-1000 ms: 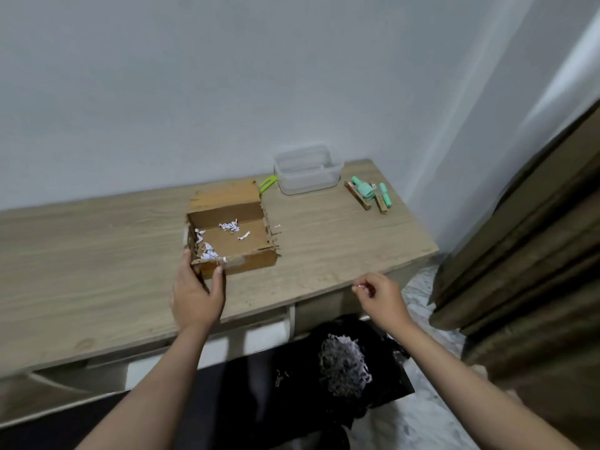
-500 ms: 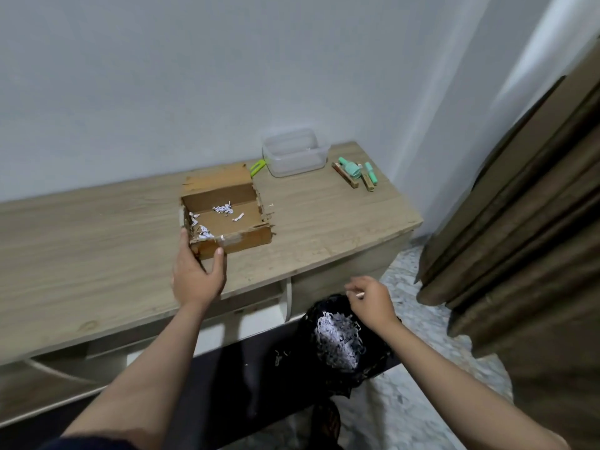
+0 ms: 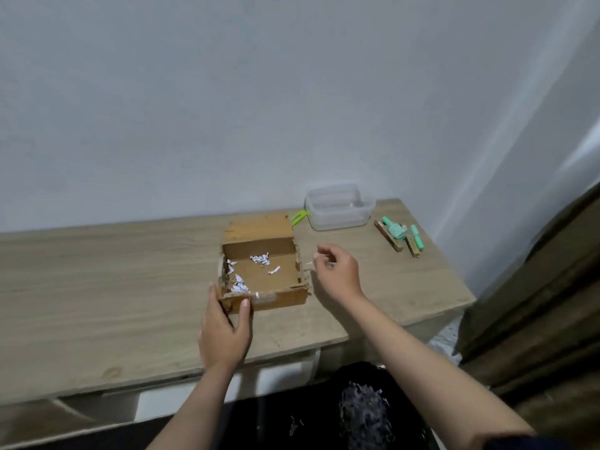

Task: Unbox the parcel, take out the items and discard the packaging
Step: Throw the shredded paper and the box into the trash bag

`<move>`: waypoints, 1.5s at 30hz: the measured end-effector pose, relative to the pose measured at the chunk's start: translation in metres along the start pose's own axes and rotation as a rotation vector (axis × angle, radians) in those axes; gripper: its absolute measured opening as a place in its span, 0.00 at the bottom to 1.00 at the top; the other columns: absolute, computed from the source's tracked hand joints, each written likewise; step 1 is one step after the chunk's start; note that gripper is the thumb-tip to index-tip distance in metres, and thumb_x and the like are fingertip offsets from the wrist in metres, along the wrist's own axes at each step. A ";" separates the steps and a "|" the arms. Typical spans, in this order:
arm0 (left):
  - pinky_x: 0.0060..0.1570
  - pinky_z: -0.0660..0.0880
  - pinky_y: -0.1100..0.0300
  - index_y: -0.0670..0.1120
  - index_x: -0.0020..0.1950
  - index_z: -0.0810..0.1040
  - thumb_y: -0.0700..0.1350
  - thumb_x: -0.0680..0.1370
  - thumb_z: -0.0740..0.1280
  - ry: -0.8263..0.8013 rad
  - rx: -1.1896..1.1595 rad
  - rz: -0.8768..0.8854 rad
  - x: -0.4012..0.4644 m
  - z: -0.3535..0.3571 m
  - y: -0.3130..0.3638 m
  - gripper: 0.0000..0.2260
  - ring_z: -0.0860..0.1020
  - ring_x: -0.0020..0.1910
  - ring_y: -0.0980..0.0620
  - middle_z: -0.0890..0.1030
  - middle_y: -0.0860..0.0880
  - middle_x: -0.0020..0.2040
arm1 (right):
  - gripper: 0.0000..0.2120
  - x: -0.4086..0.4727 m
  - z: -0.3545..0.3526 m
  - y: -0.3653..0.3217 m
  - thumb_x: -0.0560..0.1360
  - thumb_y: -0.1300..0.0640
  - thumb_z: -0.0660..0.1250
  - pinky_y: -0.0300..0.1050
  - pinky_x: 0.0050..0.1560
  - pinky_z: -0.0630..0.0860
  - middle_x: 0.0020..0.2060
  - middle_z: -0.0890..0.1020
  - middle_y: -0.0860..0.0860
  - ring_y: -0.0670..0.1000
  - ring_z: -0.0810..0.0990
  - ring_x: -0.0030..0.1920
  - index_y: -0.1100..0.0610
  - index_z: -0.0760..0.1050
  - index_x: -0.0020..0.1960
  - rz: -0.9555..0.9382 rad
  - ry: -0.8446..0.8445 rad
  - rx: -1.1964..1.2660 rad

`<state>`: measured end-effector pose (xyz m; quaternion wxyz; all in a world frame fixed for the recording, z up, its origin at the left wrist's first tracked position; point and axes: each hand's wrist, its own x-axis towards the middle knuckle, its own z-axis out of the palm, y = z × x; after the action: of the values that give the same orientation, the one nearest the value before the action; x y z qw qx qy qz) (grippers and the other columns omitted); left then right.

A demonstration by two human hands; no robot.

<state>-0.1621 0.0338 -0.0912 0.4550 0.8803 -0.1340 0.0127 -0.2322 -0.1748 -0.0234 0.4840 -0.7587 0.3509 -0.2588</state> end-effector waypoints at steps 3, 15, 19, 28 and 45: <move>0.61 0.69 0.49 0.51 0.75 0.57 0.62 0.73 0.57 0.035 -0.007 0.003 0.002 0.001 0.003 0.33 0.70 0.67 0.44 0.70 0.47 0.70 | 0.16 0.033 0.024 -0.013 0.73 0.58 0.67 0.42 0.59 0.74 0.55 0.81 0.56 0.52 0.79 0.55 0.60 0.76 0.60 0.043 -0.049 0.046; 0.58 0.70 0.54 0.55 0.73 0.62 0.63 0.75 0.56 0.103 0.041 -0.012 0.006 0.004 0.002 0.28 0.73 0.62 0.48 0.76 0.50 0.65 | 0.05 0.111 0.079 -0.033 0.72 0.57 0.67 0.43 0.37 0.71 0.36 0.77 0.54 0.51 0.75 0.36 0.55 0.73 0.39 0.398 -0.157 0.422; 0.58 0.71 0.51 0.53 0.73 0.62 0.60 0.75 0.57 0.107 0.060 -0.019 0.005 0.004 0.003 0.27 0.74 0.61 0.47 0.77 0.49 0.64 | 0.09 0.100 0.071 -0.034 0.78 0.56 0.62 0.37 0.34 0.75 0.31 0.82 0.48 0.46 0.80 0.32 0.55 0.77 0.41 0.345 -0.252 0.647; 0.54 0.72 0.52 0.55 0.73 0.61 0.56 0.76 0.61 0.103 0.045 -0.030 0.003 0.005 0.005 0.25 0.75 0.58 0.47 0.78 0.49 0.60 | 0.33 0.070 0.043 -0.022 0.80 0.41 0.37 0.45 0.70 0.57 0.70 0.70 0.54 0.50 0.67 0.68 0.59 0.66 0.70 0.208 -0.370 0.588; 0.55 0.70 0.61 0.55 0.68 0.69 0.60 0.75 0.59 0.041 -0.342 -0.129 0.013 -0.003 0.019 0.22 0.75 0.56 0.60 0.77 0.55 0.63 | 0.34 0.004 0.034 0.012 0.75 0.58 0.67 0.45 0.75 0.54 0.75 0.55 0.44 0.45 0.55 0.75 0.53 0.54 0.76 0.117 -0.542 0.193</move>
<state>-0.1544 0.0234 -0.0724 0.6004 0.7965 -0.0681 -0.0218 -0.2085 -0.1627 -0.0481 0.6442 -0.7291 0.2256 -0.0506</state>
